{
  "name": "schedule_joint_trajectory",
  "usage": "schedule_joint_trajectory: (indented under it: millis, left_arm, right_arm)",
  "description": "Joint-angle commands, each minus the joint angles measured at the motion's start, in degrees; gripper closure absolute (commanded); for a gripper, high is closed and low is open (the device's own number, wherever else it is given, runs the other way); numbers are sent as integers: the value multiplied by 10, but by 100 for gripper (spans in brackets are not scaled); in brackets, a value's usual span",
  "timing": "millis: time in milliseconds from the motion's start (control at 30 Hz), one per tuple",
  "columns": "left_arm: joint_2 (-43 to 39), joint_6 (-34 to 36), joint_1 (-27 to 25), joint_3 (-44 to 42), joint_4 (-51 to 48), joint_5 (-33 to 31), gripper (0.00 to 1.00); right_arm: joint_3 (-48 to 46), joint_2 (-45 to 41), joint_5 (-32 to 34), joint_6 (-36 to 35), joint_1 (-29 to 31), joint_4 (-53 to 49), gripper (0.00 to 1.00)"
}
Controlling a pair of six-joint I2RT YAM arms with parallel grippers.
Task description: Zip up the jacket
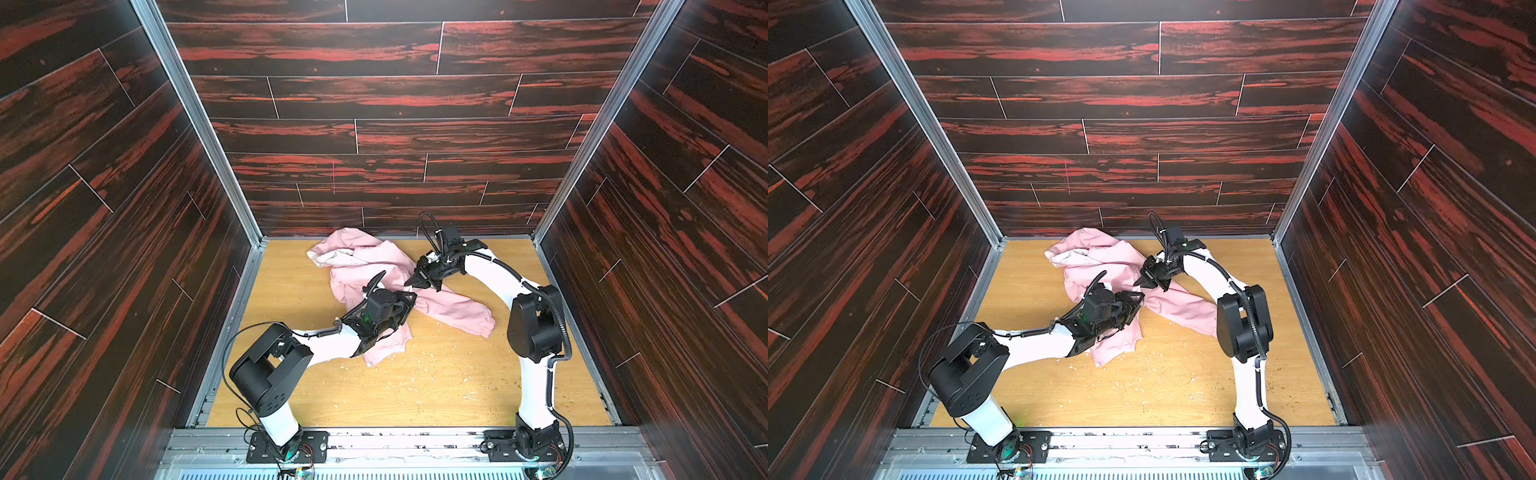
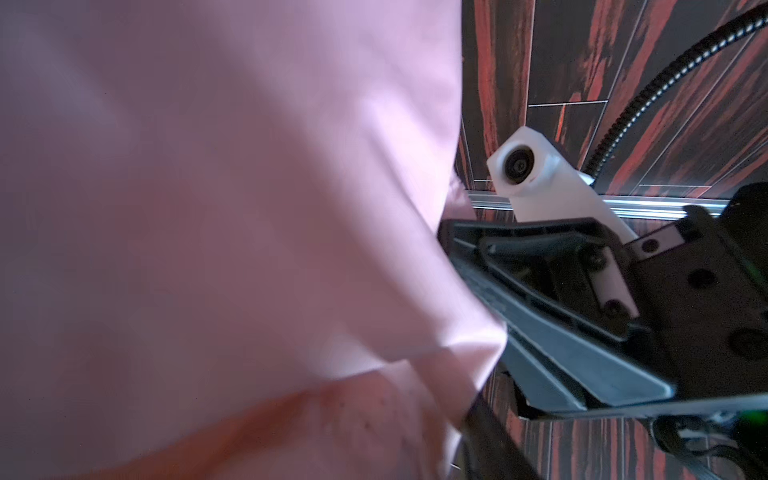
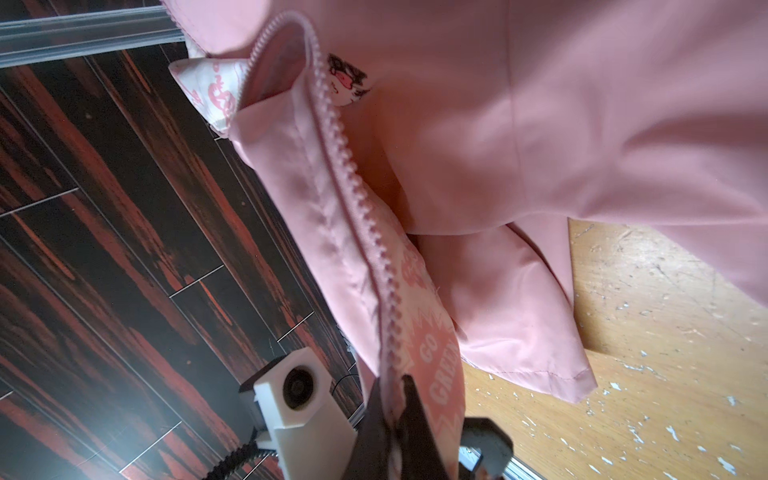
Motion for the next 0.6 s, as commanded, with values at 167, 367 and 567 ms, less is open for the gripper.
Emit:
schedule_joint_trajectory:
  millis: [167, 367, 567]
  left_arm:
    - [-13, 7, 7, 18, -21, 6, 64]
    - [-16, 15, 12, 26, -32, 5, 65]
    - [-10, 16, 16, 34, -35, 15, 78]
  right_arm:
    - [1, -46, 9, -12, 3, -19, 100]
    - [-1, -50, 14, -19, 3, -25, 100]
    - [-2, -52, 19, -25, 4, -29, 100]
